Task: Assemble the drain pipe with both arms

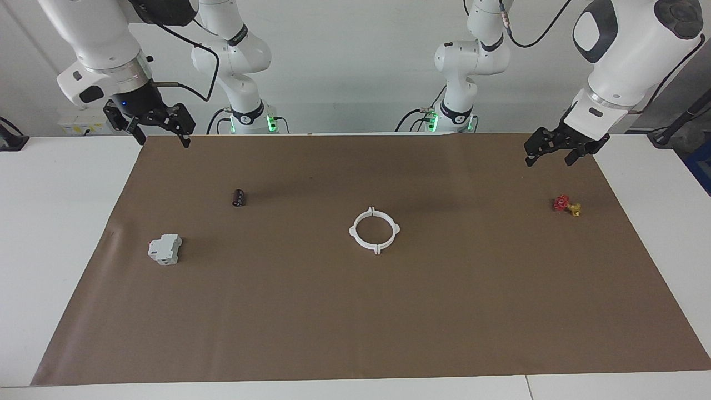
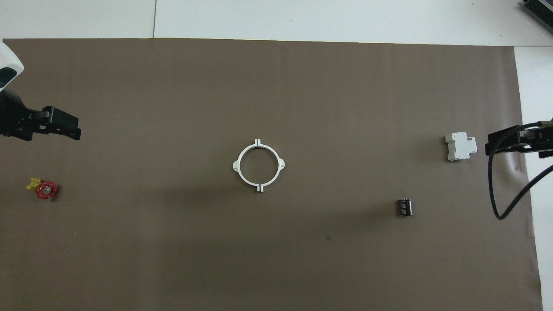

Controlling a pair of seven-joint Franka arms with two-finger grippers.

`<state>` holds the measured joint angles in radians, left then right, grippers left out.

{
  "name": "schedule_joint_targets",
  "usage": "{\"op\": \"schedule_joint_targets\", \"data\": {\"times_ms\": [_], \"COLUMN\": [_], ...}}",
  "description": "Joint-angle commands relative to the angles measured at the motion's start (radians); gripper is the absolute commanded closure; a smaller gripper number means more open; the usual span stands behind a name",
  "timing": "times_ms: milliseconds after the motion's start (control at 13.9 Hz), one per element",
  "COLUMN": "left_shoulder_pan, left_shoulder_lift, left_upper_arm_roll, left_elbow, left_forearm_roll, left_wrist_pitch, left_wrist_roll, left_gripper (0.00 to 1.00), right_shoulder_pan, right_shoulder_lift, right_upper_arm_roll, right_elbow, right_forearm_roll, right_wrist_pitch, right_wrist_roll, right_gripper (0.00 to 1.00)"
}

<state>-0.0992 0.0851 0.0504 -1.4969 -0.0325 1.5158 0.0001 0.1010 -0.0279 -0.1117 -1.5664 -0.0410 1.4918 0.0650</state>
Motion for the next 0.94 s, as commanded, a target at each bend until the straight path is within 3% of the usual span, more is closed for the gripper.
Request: {"op": "schedule_joint_targets", "data": {"times_ms": [0, 863], "left_shoulder_pan": [0.003, 0.003], "left_shoulder_lift": [0.010, 0.001], "left_upper_arm_roll": [-0.001, 0.002], "left_elbow": [0.024, -0.025], "left_forearm_roll": [-0.004, -0.003], "left_wrist_pitch": [-0.020, 0.023], "left_wrist_roll": [-0.003, -0.002], "left_gripper": [0.00, 0.00], "right_shoulder_pan": [-0.007, -0.007], "right_shoulder_lift": [0.000, 0.000], "right_upper_arm_roll": [0.000, 0.000], "right_elbow": [0.009, 0.009], "right_forearm_roll": [0.024, 0.024], "right_wrist_pitch": [-0.016, -0.016], "right_wrist_roll": [-0.021, -0.021], "right_gripper": [0.00, 0.00]}}
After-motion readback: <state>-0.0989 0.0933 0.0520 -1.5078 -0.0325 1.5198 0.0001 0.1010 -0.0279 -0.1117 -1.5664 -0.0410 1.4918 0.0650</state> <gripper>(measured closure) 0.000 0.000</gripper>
